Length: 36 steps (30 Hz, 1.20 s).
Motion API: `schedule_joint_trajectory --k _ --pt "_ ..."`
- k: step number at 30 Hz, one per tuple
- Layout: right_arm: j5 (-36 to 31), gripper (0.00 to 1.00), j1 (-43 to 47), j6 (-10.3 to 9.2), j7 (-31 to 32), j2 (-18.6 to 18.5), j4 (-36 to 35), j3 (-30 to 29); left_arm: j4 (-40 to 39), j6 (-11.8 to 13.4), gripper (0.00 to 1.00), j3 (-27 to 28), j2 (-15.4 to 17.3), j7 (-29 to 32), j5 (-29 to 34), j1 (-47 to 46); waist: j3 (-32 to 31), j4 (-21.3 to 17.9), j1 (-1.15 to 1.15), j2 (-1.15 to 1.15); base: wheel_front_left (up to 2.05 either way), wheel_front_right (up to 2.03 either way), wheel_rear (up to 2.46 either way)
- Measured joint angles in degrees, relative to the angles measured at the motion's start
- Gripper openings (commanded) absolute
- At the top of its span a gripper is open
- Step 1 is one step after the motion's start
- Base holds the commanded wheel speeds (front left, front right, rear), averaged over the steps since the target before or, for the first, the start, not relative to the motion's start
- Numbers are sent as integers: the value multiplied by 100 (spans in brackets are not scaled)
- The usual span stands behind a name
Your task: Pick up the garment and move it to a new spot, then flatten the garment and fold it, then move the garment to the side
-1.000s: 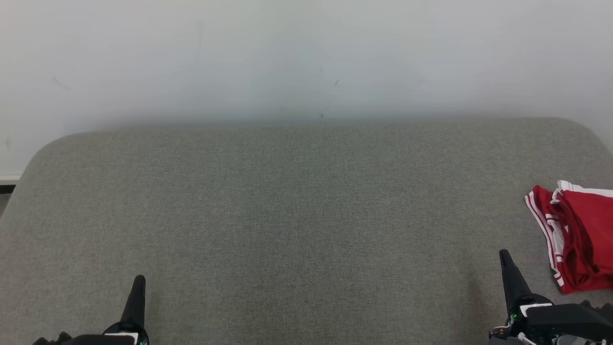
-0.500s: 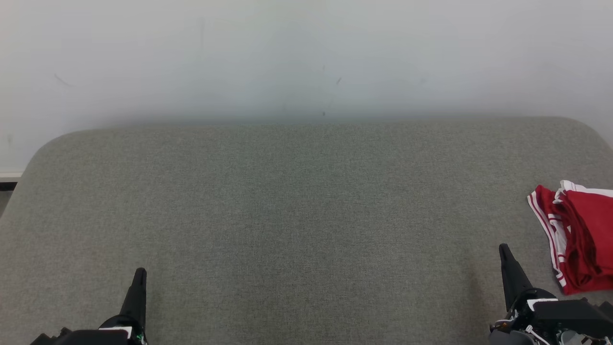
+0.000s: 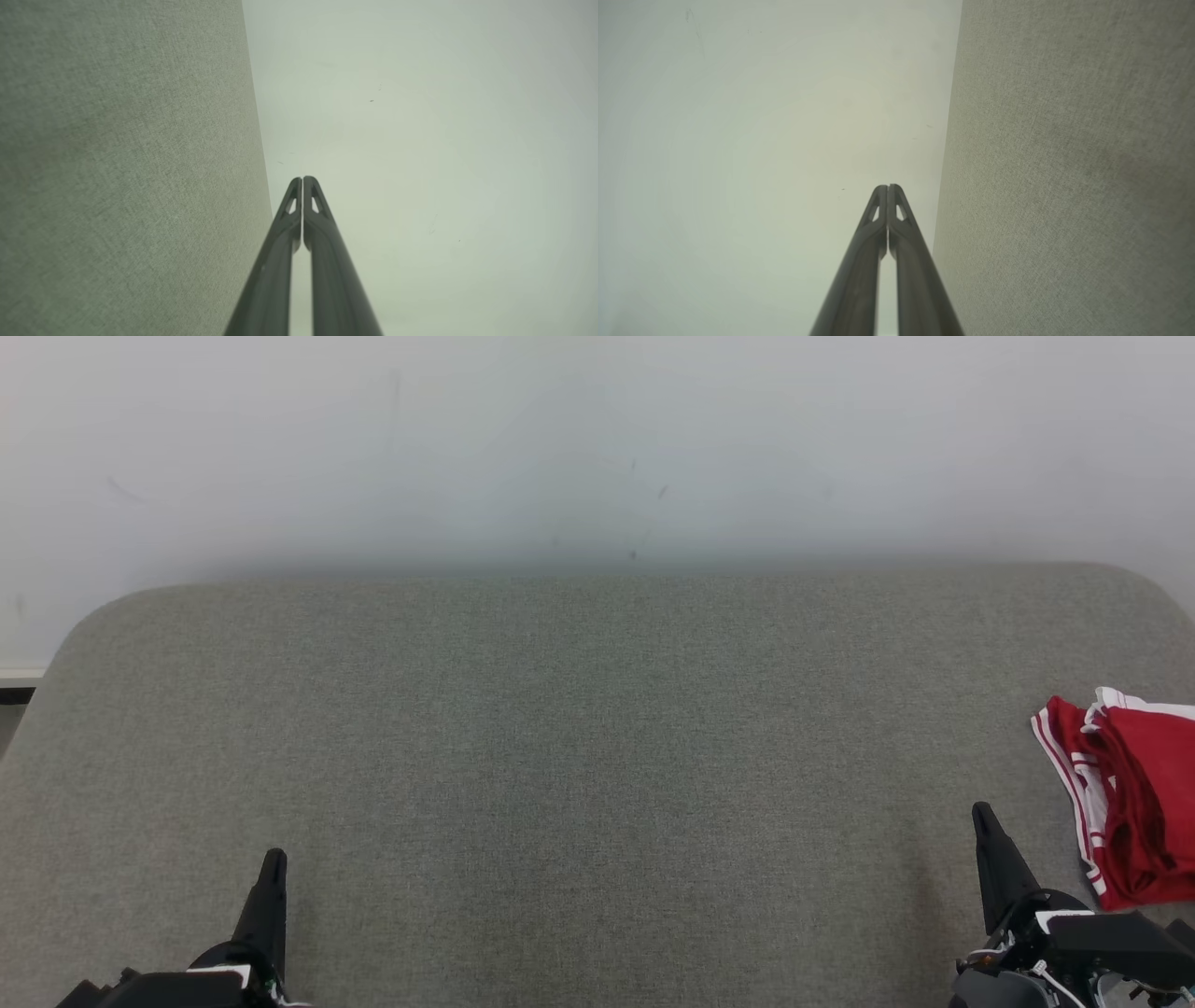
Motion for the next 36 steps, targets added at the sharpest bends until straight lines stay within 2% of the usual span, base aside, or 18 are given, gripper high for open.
schedule_joint_trajectory --k 36 --pt "0 0 -1 0 0 0 0 -1 -2 -1 0 -1 0 0 -2 -8 0 0 0 0 0 0 0"
